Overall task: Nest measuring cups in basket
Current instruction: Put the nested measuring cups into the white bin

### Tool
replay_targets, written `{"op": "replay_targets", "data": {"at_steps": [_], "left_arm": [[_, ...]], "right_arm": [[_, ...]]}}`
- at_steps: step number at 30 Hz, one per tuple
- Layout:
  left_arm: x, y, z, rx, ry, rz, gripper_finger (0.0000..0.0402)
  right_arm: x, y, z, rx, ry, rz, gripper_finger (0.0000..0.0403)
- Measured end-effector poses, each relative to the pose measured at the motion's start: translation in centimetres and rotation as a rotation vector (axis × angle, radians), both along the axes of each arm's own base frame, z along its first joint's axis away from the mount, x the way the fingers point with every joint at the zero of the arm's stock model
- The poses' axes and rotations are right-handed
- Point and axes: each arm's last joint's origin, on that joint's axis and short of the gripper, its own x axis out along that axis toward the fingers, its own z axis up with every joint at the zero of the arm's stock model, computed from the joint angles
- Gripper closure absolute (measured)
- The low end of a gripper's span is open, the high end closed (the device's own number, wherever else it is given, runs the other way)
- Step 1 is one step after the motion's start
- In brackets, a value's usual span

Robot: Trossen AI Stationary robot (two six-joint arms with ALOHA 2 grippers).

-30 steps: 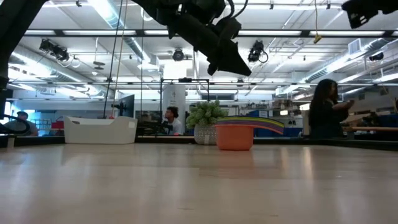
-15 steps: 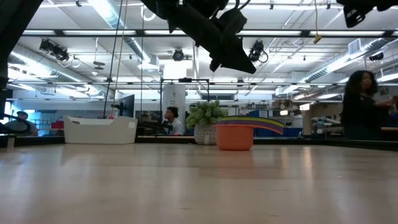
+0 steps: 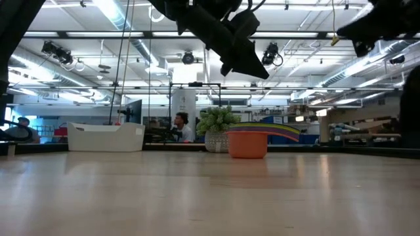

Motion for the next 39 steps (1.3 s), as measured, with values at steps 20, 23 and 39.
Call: {"op": "replay_targets", "data": {"at_steps": [20,23,39], "left_arm": [[-0.3,-1.7,-0.8,-0.014,0.093,-0.036,0.0402],[-0.4,-2.7,-1.0,0.0,0.125,-0.047,0.0402],[-0.6,-6.6,-1.5,0.05,0.201,-0.043,0.0381]], "right_arm": [[2.3,-0.2,-2.5,0.089,0.29,-0.151,0.0393],[2.4,-0.2,-2.5,0.088,0.295,-0.15,0.0391],[2.5,-0.1,-2.3,0.089,0.272,-0.148,0.039]]}}
